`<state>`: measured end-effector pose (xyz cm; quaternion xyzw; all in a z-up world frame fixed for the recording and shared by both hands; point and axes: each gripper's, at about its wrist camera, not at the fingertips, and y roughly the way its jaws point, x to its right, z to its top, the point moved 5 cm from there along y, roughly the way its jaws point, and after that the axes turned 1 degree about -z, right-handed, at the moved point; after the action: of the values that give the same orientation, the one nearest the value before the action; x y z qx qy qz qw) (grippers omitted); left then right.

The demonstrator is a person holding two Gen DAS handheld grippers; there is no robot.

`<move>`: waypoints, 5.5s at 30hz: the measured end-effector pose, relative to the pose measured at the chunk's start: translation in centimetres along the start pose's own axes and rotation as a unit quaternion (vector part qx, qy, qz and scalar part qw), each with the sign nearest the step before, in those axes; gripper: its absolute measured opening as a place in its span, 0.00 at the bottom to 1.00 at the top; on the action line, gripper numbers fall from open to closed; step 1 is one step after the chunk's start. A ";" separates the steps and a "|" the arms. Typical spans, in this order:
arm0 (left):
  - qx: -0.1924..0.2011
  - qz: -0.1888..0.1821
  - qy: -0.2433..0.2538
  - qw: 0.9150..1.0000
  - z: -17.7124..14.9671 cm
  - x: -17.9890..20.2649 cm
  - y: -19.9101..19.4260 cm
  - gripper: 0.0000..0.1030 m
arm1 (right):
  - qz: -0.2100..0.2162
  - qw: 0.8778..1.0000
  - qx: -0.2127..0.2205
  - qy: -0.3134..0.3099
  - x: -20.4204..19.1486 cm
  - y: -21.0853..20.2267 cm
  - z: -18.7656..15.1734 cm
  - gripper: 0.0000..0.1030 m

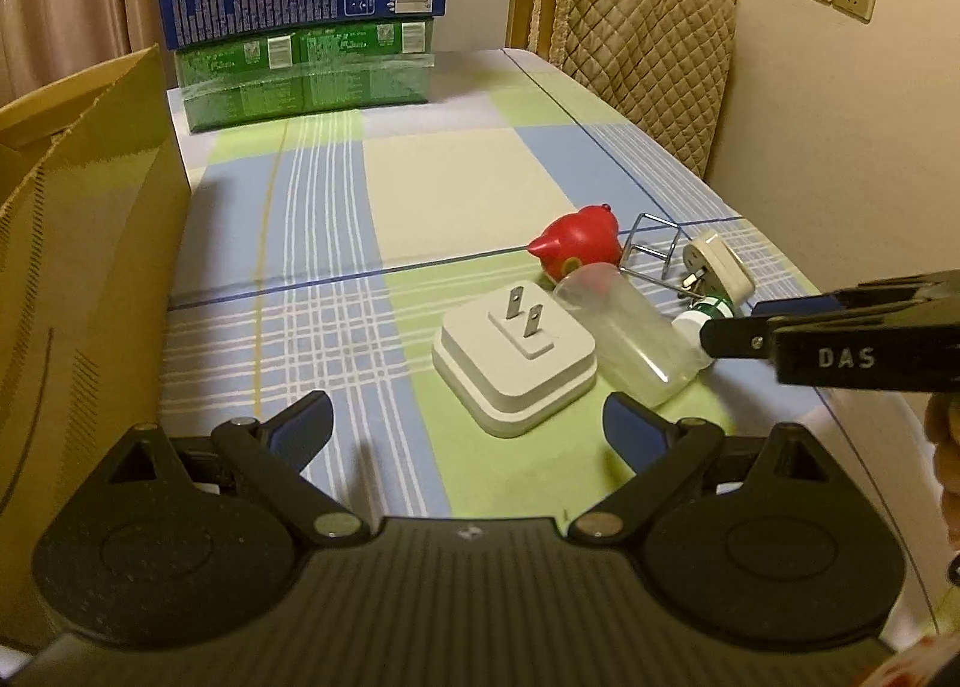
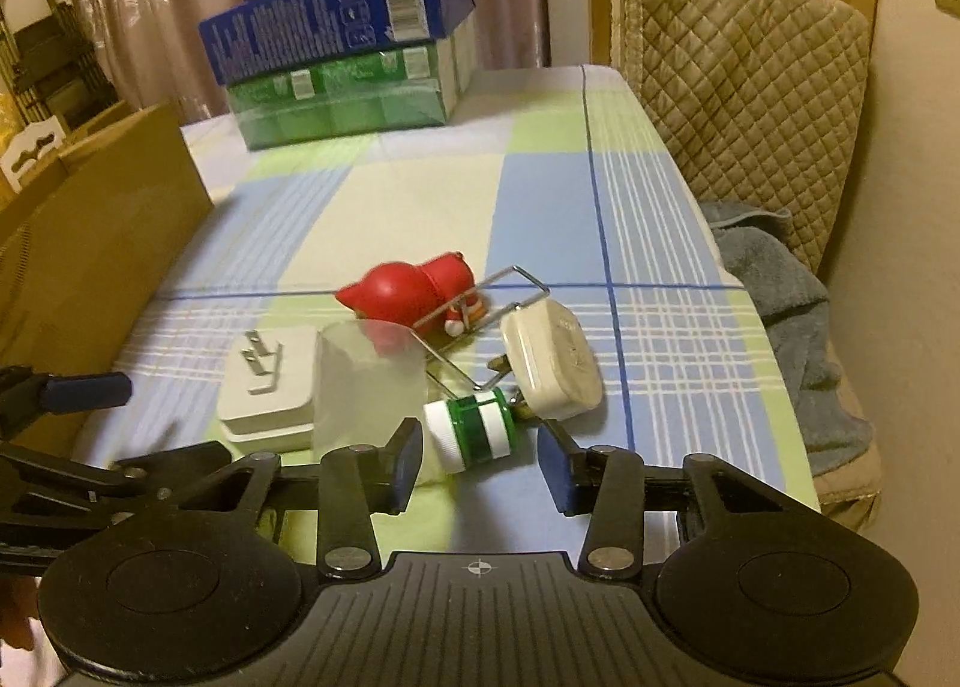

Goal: Organize rigid objects
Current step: 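Close the right gripper on the green-and-white cylinder and lift it, then grasp the white square plug adapter with the left gripper while the right holds the cylinder, then carry both items to the box and drop the adapter from the left gripper while the right carries the cylinder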

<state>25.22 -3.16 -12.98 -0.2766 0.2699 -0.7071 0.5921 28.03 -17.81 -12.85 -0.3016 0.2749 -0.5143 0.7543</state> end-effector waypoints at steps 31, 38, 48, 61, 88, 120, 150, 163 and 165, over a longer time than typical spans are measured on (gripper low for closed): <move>0.005 0.013 -0.014 1.000 1.4 1.4 4.6 0.85 | 0.012 0.999 0.004 0.046 1.3 0.2 -0.7 0.27; 0.006 0.001 -0.014 1.000 1.3 1.7 3.8 0.59 | 0.014 0.999 0.000 0.038 0.8 0.2 -0.9 0.27; -0.010 -0.010 0.001 1.000 -2.1 1.5 -0.6 0.54 | 0.013 0.999 -0.014 0.048 -1.0 -1.9 -3.2 0.27; -0.005 0.018 -0.006 1.000 -3.8 1.9 -1.7 0.73 | -0.009 0.999 -0.014 0.028 -2.6 -3.2 -5.5 0.27; -0.002 0.004 -0.008 1.000 -3.3 2.5 -4.6 0.58 | -0.021 0.999 0.014 0.038 -2.7 -4.5 -4.5 0.27; 0.097 0.078 -0.022 0.992 2.1 -10.2 -23.0 0.58 | 0.088 0.989 0.091 -0.072 -20.5 -14.5 3.0 0.27; 0.024 0.111 -0.001 0.994 6.2 -26.7 -13.1 0.59 | 0.148 0.970 -0.005 -0.194 -32.8 1.3 8.6 0.27; 0.015 0.102 -0.003 0.995 6.4 -26.8 -11.8 0.59 | 0.146 0.972 -0.008 -0.184 -32.4 1.7 8.5 0.27; 0.014 0.102 -0.003 0.995 6.3 -26.7 -11.6 0.59 | 0.145 0.972 -0.008 -0.183 -32.3 1.7 8.5 0.27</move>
<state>25.64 24.62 -2.23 -0.2414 0.2850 -0.6463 0.6655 24.93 14.52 -5.03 -0.3533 0.1773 -0.3330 0.8561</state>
